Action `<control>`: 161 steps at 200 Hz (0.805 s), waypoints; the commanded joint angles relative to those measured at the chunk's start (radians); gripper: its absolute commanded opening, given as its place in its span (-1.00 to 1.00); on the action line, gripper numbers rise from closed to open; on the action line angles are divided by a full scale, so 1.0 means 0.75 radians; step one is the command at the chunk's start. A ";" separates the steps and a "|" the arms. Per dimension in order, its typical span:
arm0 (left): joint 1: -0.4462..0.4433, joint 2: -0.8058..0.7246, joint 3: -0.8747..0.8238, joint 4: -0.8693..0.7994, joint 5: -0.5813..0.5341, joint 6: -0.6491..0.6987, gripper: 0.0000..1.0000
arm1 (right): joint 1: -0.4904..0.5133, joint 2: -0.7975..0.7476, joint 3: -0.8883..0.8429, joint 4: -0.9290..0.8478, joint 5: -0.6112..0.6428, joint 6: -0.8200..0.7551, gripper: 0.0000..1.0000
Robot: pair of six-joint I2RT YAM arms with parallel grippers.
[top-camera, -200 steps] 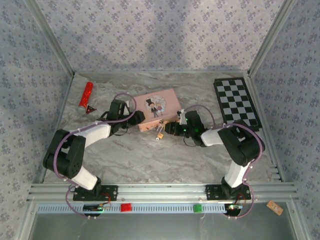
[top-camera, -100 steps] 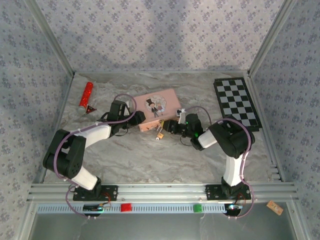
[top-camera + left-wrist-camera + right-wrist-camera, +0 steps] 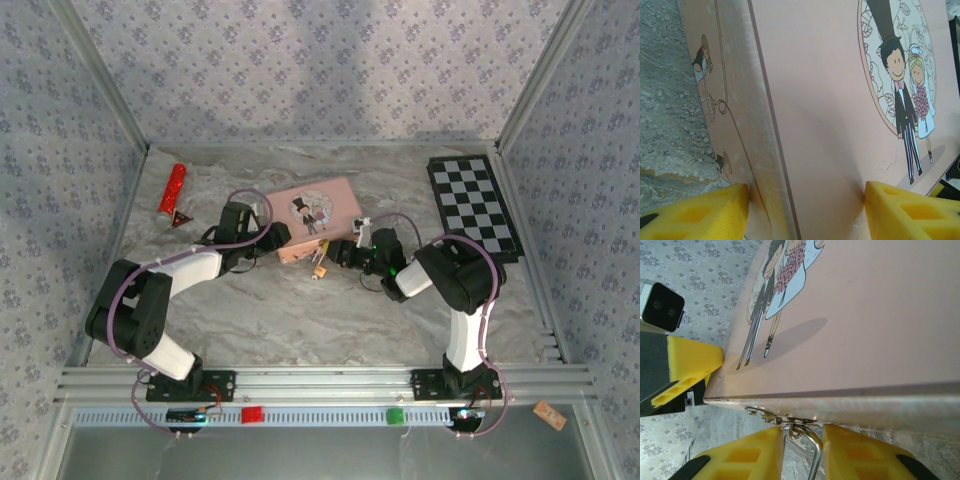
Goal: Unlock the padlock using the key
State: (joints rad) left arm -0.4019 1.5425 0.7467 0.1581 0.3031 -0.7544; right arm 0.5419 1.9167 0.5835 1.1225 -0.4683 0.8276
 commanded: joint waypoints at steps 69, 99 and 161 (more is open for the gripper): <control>-0.025 -0.032 -0.056 -0.178 -0.022 -0.025 0.24 | 0.085 -0.090 0.007 -0.452 0.136 -0.036 -0.45; -0.025 -0.050 -0.059 -0.189 -0.027 -0.020 0.24 | 0.100 -0.071 0.021 -0.453 0.159 -0.031 -0.46; -0.034 -0.084 -0.088 -0.172 -0.003 -0.062 0.24 | 0.096 0.030 0.073 -0.365 0.120 0.033 -0.49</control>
State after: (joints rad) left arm -0.4091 1.4937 0.7162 0.1272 0.2878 -0.7879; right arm 0.6113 1.8767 0.6300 0.9394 -0.3637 0.7879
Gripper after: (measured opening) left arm 0.618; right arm 0.262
